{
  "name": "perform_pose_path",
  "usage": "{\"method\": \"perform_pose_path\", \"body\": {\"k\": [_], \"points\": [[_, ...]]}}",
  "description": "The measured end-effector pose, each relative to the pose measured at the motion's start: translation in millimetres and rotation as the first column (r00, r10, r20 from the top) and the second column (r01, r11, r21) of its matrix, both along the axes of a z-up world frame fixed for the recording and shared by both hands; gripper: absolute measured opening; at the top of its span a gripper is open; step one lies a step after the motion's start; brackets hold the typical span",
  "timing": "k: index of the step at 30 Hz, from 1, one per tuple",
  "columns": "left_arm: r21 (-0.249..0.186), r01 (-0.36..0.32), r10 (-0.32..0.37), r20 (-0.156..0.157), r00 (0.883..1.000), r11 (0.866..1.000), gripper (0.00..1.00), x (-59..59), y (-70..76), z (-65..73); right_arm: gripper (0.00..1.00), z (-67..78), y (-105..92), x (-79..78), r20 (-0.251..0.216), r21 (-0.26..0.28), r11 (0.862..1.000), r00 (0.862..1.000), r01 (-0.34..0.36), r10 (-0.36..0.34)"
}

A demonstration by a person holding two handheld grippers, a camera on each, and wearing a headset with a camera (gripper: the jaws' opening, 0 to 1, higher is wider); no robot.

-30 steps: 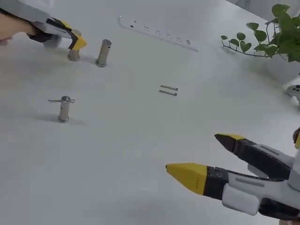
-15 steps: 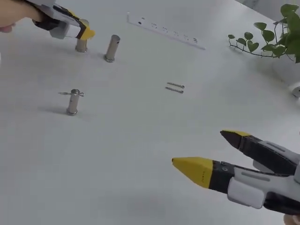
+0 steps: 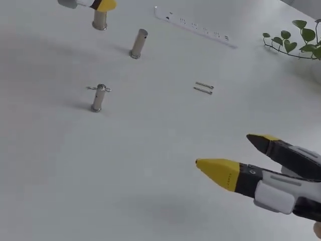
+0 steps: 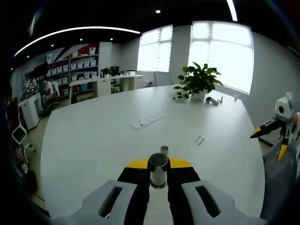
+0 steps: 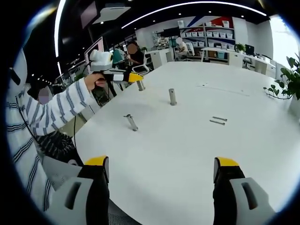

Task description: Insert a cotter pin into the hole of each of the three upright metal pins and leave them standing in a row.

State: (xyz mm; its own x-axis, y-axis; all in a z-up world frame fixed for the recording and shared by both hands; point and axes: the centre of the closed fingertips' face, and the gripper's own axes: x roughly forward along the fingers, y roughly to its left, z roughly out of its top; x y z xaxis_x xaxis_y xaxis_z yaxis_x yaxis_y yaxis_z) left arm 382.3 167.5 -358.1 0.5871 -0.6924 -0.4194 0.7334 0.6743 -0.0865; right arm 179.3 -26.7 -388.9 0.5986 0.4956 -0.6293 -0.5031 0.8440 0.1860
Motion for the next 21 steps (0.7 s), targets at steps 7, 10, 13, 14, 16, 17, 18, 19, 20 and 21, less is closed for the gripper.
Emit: {"method": "perform_pose_path", "body": {"k": [7,10,13,14,16,17,18,19,20,21], "points": [[0.016,0.025,-0.025,0.017,1.000,1.000,0.09,-24.0,4.0,22.2,0.91,-0.6,1.0,-1.5,-0.002,-0.003,1.000,1.000,-0.008,0.008],[0.028,0.051,-0.052,0.021,0.998,0.998,0.09,-35.7,0.0,26.7,0.91,-0.1,1.6,-2.2,0.000,-0.008,1.000,1.000,-0.014,0.014],[0.042,0.074,-0.075,0.025,0.997,0.996,0.09,-47.0,-5.9,30.2,0.91,2.2,2.4,-1.9,0.007,-0.002,1.000,1.000,-0.015,0.015],[0.047,0.084,-0.085,0.026,0.996,0.995,0.09,-52.1,-8.9,31.5,0.91,2.9,2.8,-2.1,0.009,0.000,1.000,1.000,-0.016,0.016],[0.046,0.097,-0.098,0.026,0.995,0.994,0.09,-59.7,-14.4,34.7,0.91,2.6,2.6,-2.6,0.010,0.000,1.000,1.000,-0.016,0.016],[0.044,0.103,-0.104,0.026,0.994,0.994,0.09,-62.7,-16.9,35.9,0.91,2.2,2.4,-2.9,0.009,-0.001,1.000,1.000,-0.016,0.016],[0.031,0.110,-0.111,0.020,0.994,0.993,0.09,-67.1,-21.4,37.4,0.91,0.9,2.2,-3.8,0.007,0.001,1.000,1.000,-0.016,0.016],[0.025,0.118,-0.119,0.017,0.993,0.993,0.09,-70.5,-25.2,37.3,0.91,0.0,2.2,-4.4,0.004,0.001,1.000,1.000,-0.016,0.016],[0.023,0.130,-0.130,0.015,0.991,0.991,0.09,-73.9,-29.2,36.9,0.91,-1.0,2.0,-5.0,0.003,0.002,1.000,1.000,-0.015,0.015],[0.021,0.137,-0.138,0.012,0.990,0.990,0.09,-76.7,-33.0,36.3,0.91,-1.9,2.0,-5.7,0.001,0.003,1.000,1.000,-0.015,0.015]]}}
